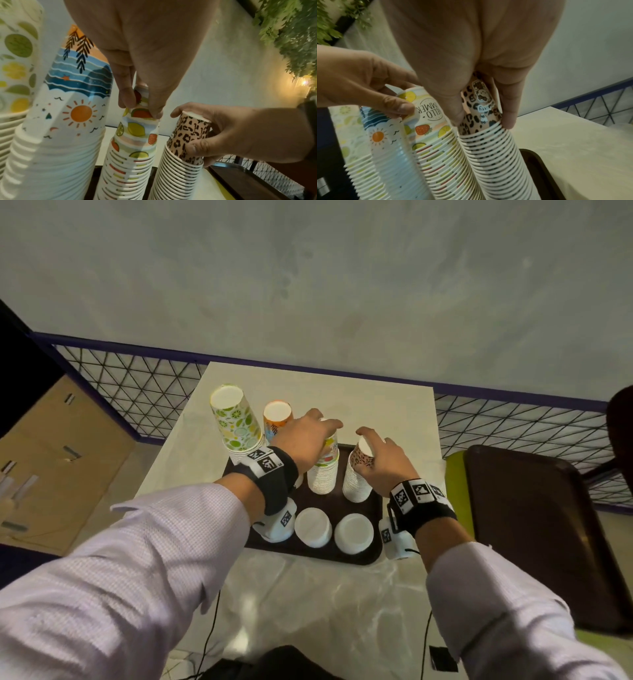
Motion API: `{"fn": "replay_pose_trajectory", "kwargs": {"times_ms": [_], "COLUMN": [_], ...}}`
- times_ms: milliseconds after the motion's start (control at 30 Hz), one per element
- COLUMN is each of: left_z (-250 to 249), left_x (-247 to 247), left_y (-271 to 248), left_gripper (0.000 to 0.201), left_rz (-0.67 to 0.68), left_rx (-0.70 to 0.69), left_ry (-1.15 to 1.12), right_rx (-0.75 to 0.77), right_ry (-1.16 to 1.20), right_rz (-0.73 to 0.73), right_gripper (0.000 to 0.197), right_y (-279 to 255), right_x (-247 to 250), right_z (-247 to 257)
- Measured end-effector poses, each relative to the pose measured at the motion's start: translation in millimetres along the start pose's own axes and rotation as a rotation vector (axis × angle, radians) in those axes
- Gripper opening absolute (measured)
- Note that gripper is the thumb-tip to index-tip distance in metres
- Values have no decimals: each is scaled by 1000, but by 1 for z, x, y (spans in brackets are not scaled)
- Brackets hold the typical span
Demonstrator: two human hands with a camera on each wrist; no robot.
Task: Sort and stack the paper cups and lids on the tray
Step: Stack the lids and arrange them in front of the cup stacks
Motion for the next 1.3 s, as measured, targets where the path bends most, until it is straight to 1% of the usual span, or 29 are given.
{"fn": "replay_pose_trajectory", "kwargs": {"times_ms": [100,267,567,700,833,900,933,1000,1067,1133,1200,1233,1300], "left_z": [0,0,4,5,5,6,7,12,22,36,52,56,60], "left_x": [-2,-3,-5,-4,0,9,16,36,54,56,39,27,-5], "left_y": [2,3,2,-2,-12,-20,-25,-39,-59,-79,-100,-109,-121], "left_gripper": [57,58,59,61,71,71,67,56,42,30,19,15,12], "left_rz": [13,-2,19,17,16,-14,-52,-172,-296,-343,-316,-298,-243], "left_rx": [-1,-14,-9,-12,-20,-26,-26,-16,11,59,100,95,38], "left_ry": [2,30,-9,-22,-26,-45,-67,-143,-247,-337,-386,-387,-353], "right_rx": [8,-18,-33,-14,0,-14,-19,-14,-10,-11,-29,-54,-112], "right_ry": [-5,-10,-17,-42,-58,-47,-31,9,49,95,151,169,191], "right_rz": [-23,-21,-43,-54,-36,-7,5,-2,-66,-172,-318,-398,-520], "right_gripper": [60,59,61,65,72,79,83,92,99,97,85,77,62], "right_y": [1,1,3,1,0,-2,-4,-9,-15,-27,-47,-60,-87], "right_x": [0,-3,-6,-5,-4,-3,-2,3,15,30,45,50,50], "right_z": [2,2,-1,1,3,4,5,11,14,14,8,3,-10]}}
Point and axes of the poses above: each hand's wrist, its own y-axis towards the middle knuckle, its own x-axis out of the back of the hand, z = x × y, the point moved 10 cm from there along y, towards the middle knuckle, and after that the axes turned 9 degrees about x, right-handed, at the moved point
